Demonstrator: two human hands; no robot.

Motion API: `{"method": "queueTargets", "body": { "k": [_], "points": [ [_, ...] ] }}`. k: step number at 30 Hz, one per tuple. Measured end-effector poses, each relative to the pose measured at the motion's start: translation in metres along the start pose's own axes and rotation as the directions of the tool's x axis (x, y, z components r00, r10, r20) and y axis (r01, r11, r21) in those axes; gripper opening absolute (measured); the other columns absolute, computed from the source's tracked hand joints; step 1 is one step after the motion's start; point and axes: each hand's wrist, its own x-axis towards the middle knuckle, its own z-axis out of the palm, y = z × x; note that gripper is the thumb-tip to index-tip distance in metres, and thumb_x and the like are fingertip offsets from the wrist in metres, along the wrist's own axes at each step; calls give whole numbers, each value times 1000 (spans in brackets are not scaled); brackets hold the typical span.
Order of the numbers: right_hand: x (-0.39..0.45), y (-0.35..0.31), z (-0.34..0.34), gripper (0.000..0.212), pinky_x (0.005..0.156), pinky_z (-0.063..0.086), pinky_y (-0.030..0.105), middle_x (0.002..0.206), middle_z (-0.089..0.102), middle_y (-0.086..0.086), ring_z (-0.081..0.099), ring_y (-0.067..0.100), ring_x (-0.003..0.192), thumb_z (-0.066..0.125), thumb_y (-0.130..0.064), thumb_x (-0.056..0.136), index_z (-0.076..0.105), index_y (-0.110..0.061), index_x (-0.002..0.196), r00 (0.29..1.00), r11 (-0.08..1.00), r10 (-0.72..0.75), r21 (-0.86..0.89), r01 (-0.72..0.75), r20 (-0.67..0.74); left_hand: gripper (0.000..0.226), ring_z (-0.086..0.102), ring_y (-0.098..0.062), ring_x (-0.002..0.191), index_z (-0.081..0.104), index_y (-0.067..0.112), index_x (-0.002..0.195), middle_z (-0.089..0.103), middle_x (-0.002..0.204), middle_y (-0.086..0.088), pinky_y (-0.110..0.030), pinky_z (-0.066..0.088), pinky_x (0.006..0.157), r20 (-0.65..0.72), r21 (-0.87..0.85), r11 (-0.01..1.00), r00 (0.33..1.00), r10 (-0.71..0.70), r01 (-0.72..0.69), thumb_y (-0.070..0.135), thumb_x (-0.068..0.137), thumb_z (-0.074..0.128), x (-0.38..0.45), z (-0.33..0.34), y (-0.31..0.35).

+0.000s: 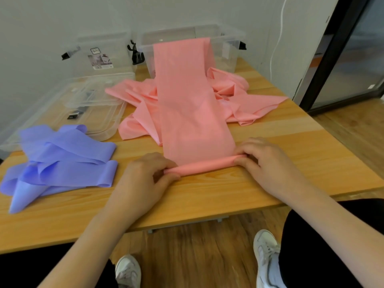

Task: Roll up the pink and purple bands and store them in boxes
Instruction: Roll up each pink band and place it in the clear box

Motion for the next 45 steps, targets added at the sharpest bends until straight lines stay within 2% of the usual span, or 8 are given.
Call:
{"method": "queueTargets", "body": {
  "k": [3, 8, 18, 24, 30, 35, 40, 45],
  "points": [
    [0, 1, -1, 19, 81, 28, 3, 93, 52, -14, 42, 0, 93, 68, -23, 80, 70, -20, 98, 998, 1000, -23, -14, 24, 59, 11, 52, 10, 76, 69, 18, 93, 52, 74, 26, 1, 34, 70, -61, 3, 997, 996, -73, 73, 19, 82, 69, 0, 0, 1],
    [-1, -3, -2, 15, 69, 33, 6, 84, 55, -15, 48, -1, 77, 65, -18, 83, 56, -31, 84, 1000, 999, 18, 31, -18, -5, 23, 49, 9, 80, 65, 27, 93, 54, 87, 16, -1, 33, 73, 30, -9, 1000, 1000, 0, 0, 37, 72, 64, 0, 2, -1],
    [1, -2, -3, 21, 80, 30, 1, 88, 53, -21, 44, -4, 86, 71, -23, 76, 71, -21, 97, 998, 1000, -24, 15, 23, 60, 27, 49, 9, 91, 72, 12, 96, 61, 91, 15, 6, 29, 80, -62, -51, 998, 998, -30, 27, 21, 83, 50, 1, 0, 3],
    [-1, -3, -5, 20, 69, 37, 6, 74, 54, -21, 51, -7, 75, 68, -18, 79, 54, -32, 78, 999, 996, 35, 81, -32, -33, 28, 52, 2, 75, 61, 29, 99, 60, 85, 14, -2, 36, 70, 30, -24, 996, 996, -81, 82, 31, 74, 75, 1, -2, 2],
    [0, -2, -6, 20, 77, 32, 4, 87, 54, -18, 46, -1, 84, 77, -26, 69, 63, -25, 83, 997, 1000, -17, 27, 15, 79, 9, 49, -6, 68, 56, 26, 82, 51, 70, 13, -9, 35, 61, -26, 5, 997, 996, -81, 81, 27, 82, 66, 1, 1, 4],
    [0, -2, -5, 6, 74, 32, 6, 79, 52, -19, 46, 1, 80, 64, -18, 83, 69, -20, 86, 998, 1000, -15, 8, 15, 58, 39, 43, -4, 79, 67, 13, 81, 52, 83, 9, -4, 30, 73, 7, 32, 999, 1000, -4, 4, 44, 81, 43, 2, 2, -2],
    [0, -3, -5, 18, 75, 31, 1, 88, 57, -16, 48, 1, 85, 65, -24, 83, 66, -24, 101, 999, 999, 42, 5, -42, 14, 37, 51, -2, 73, 52, 32, 96, 51, 82, 18, -3, 36, 68, 26, -30, 996, 996, -88, 89, 27, 71, 78, 1, -1, 7],
    [0, -1, -8, 19, 72, 32, 13, 85, 54, -11, 46, 9, 88, 74, -28, 71, 57, -28, 77, 998, 999, 8, -52, -5, 63, 15, 50, 12, 80, 63, 25, 79, 54, 71, 24, -1, 35, 67, -45, -4, 997, 996, -80, 80, 15, 77, 73, 2, 0, 5]
  ]
}}
